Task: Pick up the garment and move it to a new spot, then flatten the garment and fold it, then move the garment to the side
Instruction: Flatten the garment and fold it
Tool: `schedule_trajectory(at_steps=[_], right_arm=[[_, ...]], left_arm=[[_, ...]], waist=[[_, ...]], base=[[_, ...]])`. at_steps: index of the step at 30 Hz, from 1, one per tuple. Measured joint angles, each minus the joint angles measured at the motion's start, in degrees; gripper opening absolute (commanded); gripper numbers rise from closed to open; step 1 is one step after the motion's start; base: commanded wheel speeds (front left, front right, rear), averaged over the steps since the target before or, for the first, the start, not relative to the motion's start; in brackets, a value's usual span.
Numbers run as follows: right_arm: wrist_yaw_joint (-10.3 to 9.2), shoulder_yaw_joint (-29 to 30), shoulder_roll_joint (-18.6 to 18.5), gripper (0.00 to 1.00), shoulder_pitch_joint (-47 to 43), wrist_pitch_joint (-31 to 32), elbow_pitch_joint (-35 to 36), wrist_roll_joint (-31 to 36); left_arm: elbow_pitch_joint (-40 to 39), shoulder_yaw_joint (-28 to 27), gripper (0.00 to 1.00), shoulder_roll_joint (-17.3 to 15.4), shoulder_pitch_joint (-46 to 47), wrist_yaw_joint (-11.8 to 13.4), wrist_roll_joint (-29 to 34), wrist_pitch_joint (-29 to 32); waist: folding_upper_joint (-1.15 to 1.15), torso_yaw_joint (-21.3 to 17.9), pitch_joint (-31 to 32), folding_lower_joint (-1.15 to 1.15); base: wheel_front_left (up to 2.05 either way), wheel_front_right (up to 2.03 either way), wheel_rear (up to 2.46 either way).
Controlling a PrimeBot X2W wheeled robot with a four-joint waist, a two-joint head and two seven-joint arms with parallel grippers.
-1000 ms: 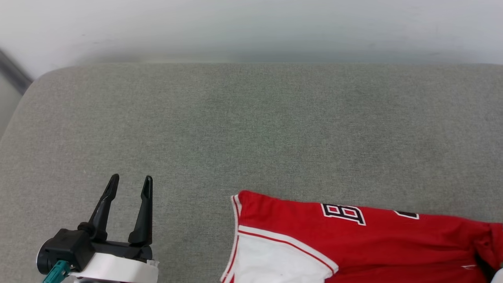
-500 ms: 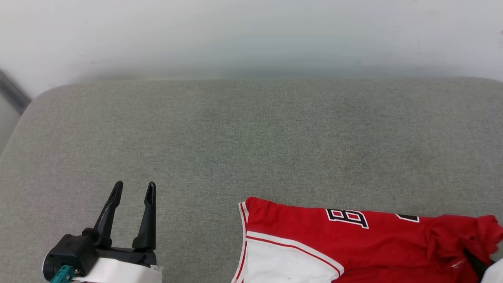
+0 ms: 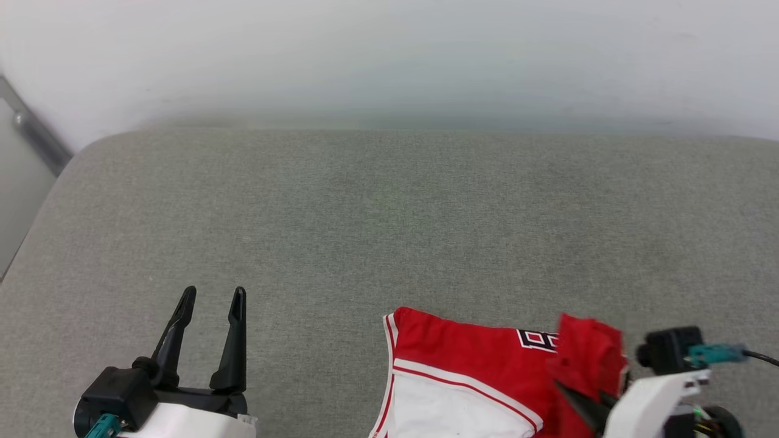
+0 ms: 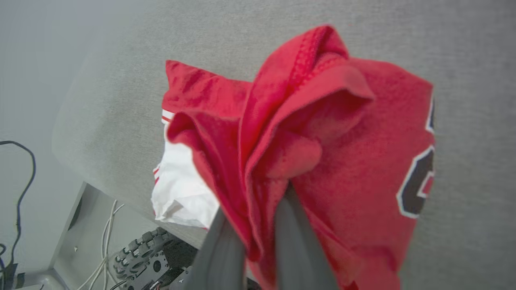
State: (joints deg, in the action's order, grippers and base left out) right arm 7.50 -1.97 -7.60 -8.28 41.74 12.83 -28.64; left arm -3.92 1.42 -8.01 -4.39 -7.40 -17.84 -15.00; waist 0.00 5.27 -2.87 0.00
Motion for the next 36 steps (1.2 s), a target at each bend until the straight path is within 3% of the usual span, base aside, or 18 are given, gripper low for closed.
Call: schedule_trajectory(at_steps=[7,18,19,20,30,36], right_arm=[[0.00,-7.3,4.2,0.00,5.3,1.1,-2.3,-0.2],[0.00,-14.9,4.7,0.00,9.7,-4.1,-11.6,-3.1],[0.00,-15.0,4.7,0.39,10.1,-5.0,-12.7,-3.0],[0.00,-15.2,4.6,1.00,10.6,-5.7,-13.5,-2.7],[0.00,-20.7,4.7,1.00,14.5,-9.0,-15.7,-6.6],[0.00,-17.4,4.7,1.00,17.9,-10.7,-14.3,0.9]], left_arm=[[0.6,0.5,1.00,0.0,0.1,0.0,-0.3,0.0],[1.0,1.3,1.00,-0.2,0.8,0.0,-0.6,0.0],[1.2,1.4,1.00,-0.3,0.8,0.0,-0.6,0.0],[1.3,1.5,1.00,-0.3,0.8,0.0,-0.6,0.0],[1.8,0.7,1.00,-1.0,1.2,0.0,-1.0,0.0],[1.6,1.1,1.00,-1.2,1.6,0.0,-1.0,0.0]], waist=[[0.00,1.3,-0.3,0.00],[0.00,4.1,-1.5,0.00],[0.00,4.3,-1.7,0.00],[0.00,4.4,-1.7,0.00],[0.00,4.4,-2.3,0.00],[0.00,2.8,-2.4,0.00]], base=[[0.00,0.00,0.00],[0.00,0.00,0.00],[0.00,0.00,0.00],[0.00,0.00,0.00],[0.00,0.00,0.00],[0.00,0.00,0.00]])
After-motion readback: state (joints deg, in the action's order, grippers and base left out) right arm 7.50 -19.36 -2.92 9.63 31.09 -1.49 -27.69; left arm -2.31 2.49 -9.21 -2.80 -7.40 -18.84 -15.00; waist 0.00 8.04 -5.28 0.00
